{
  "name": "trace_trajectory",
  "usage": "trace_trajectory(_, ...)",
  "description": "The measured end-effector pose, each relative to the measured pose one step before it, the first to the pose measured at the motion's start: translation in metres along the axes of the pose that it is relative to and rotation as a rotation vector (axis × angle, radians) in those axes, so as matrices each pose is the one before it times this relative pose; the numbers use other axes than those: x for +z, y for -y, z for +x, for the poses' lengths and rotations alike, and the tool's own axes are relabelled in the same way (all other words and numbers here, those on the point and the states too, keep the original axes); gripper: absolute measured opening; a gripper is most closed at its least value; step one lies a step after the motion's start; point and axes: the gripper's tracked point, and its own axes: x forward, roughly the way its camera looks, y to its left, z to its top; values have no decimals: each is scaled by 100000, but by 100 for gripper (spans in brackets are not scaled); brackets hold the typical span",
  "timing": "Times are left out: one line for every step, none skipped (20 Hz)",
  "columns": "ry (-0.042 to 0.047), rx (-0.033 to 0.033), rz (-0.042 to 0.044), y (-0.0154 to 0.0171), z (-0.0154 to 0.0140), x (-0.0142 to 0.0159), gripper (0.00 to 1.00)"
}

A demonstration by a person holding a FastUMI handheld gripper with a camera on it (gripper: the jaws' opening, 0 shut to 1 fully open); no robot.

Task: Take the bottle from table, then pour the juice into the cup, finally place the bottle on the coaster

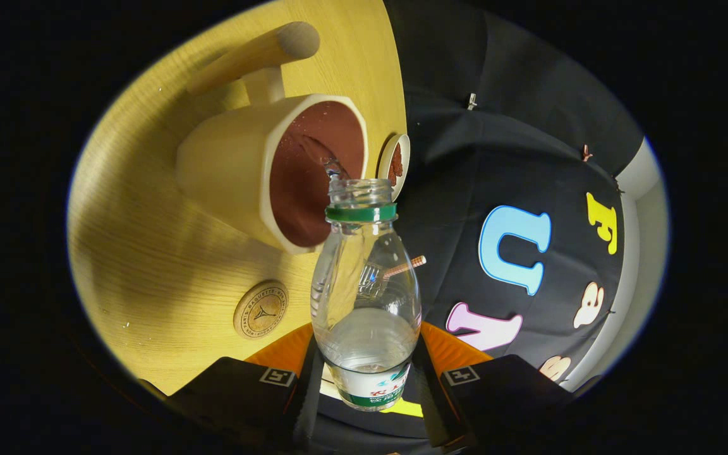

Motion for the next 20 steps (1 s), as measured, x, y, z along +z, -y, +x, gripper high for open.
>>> trace_trajectory(141,-128,-636,72,67,-103,69)
trace_trajectory(-86,-88,-628,-1,106,-61,69)
trace_trajectory(-69,23,-549,38,-12,-143,69)
trace_trajectory(-150,-132,-625,53,173,-67,69)
trace_trajectory(-73,-152,-427,83,44,-60,69)
trace_trajectory(2,-150,-318,47,74,-153,69)
trace_trajectory(114,-19,-382,-20,7,1,69)
trace_trajectory(378,-150,-664,15,83,94,70)
trace_trajectory(777,-77,-1095,-2,-5,99,69)
trace_trajectory(901,-130,-1773,52,-102,173,69)
trace_trajectory(1043,-540,-2082,94,-87,103,69)
trace_trajectory(756,-461,-1571,95,-30,49,70)
trace_trajectory(269,-126,-585,-22,-115,-80,70)
trace_trajectory(61,-228,-118,180,262,-104,69)
trace_trajectory(-123,-153,-234,38,34,-28,69)
trace_trajectory(40,-224,-445,118,220,-54,69)
trace_trajectory(143,-162,-737,75,63,-90,69)
trace_trajectory(282,-299,-810,123,39,57,70)
trace_trajectory(527,-375,-790,102,-67,-23,69)
trace_trajectory(308,-190,-985,218,204,-53,69)
